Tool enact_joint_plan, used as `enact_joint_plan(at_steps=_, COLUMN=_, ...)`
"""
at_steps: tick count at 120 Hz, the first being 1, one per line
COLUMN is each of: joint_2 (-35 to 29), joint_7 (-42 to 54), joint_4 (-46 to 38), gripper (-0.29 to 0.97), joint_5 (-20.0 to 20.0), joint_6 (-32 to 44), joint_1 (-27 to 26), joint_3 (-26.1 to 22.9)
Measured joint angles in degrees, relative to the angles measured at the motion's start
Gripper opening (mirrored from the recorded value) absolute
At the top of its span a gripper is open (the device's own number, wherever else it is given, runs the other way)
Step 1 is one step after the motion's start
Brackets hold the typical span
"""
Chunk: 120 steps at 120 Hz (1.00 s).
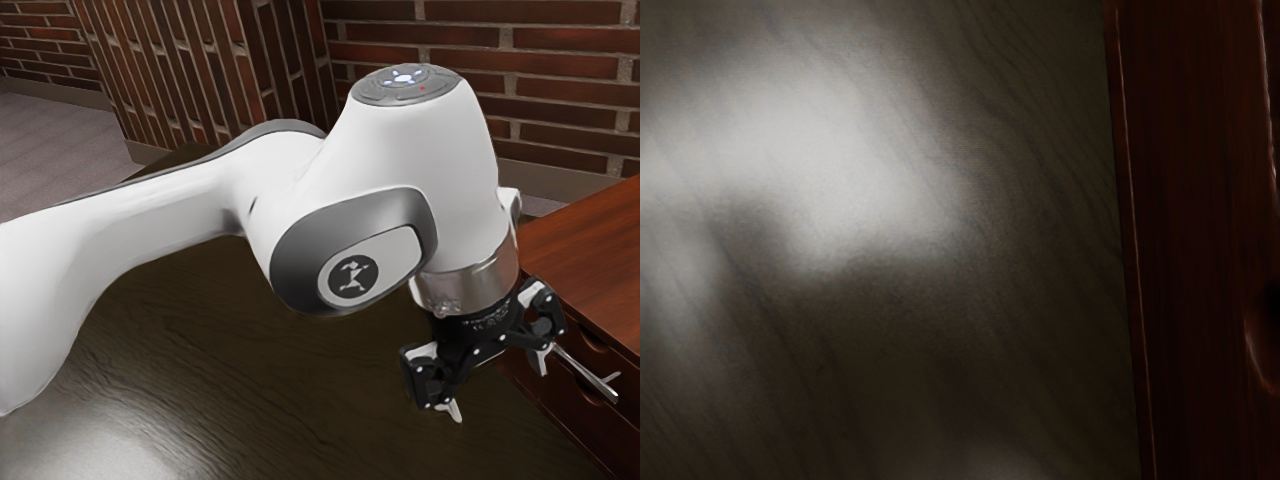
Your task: Pull the drawer handle with one arm to open the drawer
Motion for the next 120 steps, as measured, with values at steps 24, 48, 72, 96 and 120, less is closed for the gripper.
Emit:
enact_joint_plan(at_steps=24, joint_2=1.62, joint_7=1.37, joint_4=1.97, gripper=0.68, joint_5=-0.16, joint_6=3.05, joint_1=3.82, joint_3=0.14)
enact_joint_plan(at_steps=48, joint_2=2.4, joint_7=2.34, joint_4=2.02, gripper=0.68, joint_5=-0.38, joint_6=5.47, joint_1=3.04, joint_3=0.14)
enact_joint_plan(at_steps=72, joint_2=3.26, joint_7=3.12, joint_4=2.02, gripper=0.68, joint_5=-0.5, joint_6=7.33, joint_1=3.21, joint_3=-0.18)
enact_joint_plan(at_steps=96, joint_2=3.67, joint_7=3.71, joint_4=2.13, gripper=0.68, joint_5=-0.54, joint_6=8.12, joint_1=2.52, joint_3=-0.53)
enact_joint_plan(at_steps=120, joint_2=4.61, joint_7=4.13, joint_4=2.57, gripper=0.68, joint_5=-0.55, joint_6=9.08, joint_1=1.89, joint_3=-0.81)
